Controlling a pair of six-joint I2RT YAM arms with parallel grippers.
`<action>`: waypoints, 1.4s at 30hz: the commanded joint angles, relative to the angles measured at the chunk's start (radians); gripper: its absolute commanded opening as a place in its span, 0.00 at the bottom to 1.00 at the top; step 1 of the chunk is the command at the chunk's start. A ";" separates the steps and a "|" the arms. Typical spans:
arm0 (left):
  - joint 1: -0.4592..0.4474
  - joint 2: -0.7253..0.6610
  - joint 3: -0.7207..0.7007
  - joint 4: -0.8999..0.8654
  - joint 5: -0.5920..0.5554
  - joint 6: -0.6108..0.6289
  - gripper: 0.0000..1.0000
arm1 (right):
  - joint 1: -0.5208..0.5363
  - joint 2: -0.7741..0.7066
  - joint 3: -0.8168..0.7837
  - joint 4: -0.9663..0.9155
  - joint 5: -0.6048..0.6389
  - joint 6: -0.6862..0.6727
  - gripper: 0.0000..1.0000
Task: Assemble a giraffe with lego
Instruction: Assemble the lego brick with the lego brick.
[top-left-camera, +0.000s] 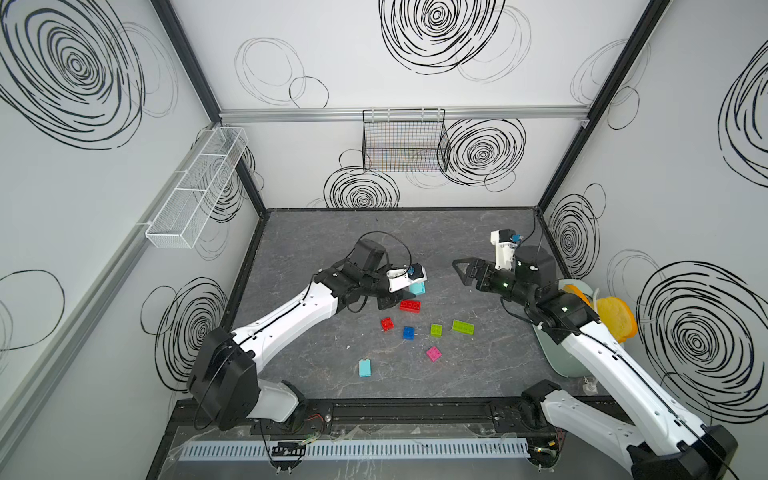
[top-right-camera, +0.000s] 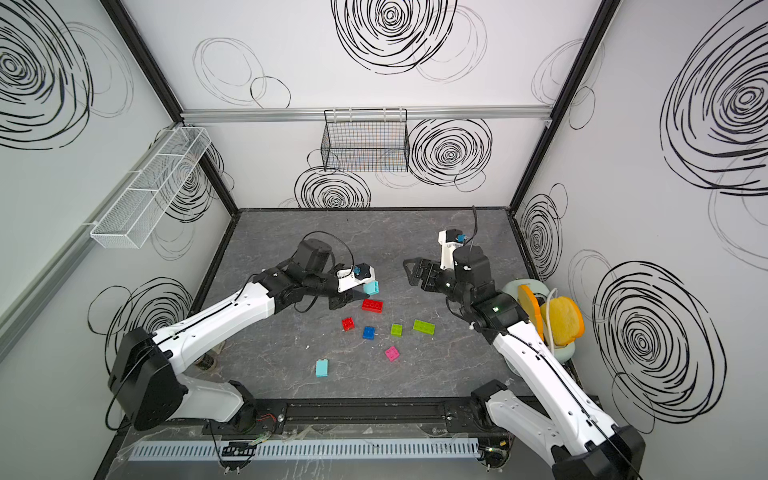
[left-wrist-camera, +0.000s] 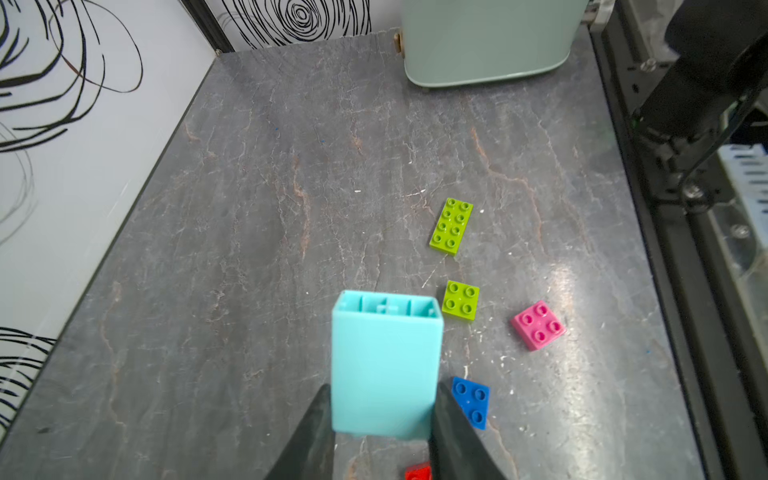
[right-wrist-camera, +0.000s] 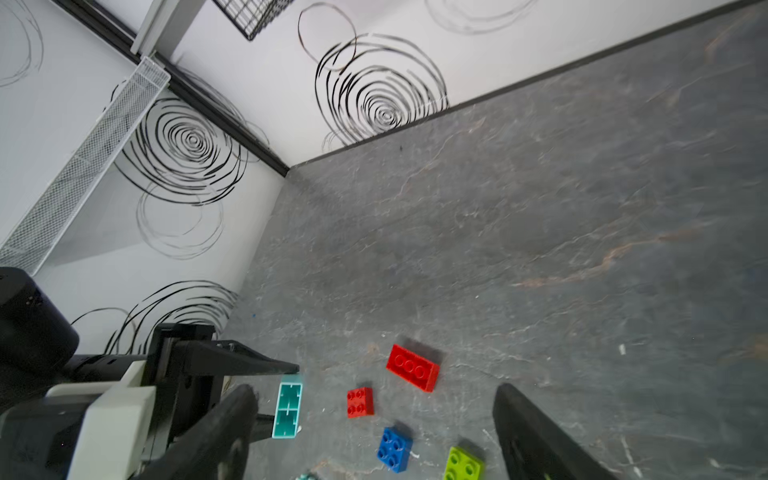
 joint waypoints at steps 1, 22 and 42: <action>0.029 -0.041 -0.032 0.094 0.053 -0.111 0.20 | -0.001 0.071 0.037 0.023 -0.239 0.130 0.83; 0.037 -0.067 -0.072 0.117 0.075 -0.098 0.21 | 0.187 0.363 0.234 -0.114 -0.198 0.087 0.51; 0.044 -0.066 -0.083 0.153 0.104 -0.131 0.22 | 0.213 0.422 0.266 -0.155 -0.218 0.046 0.13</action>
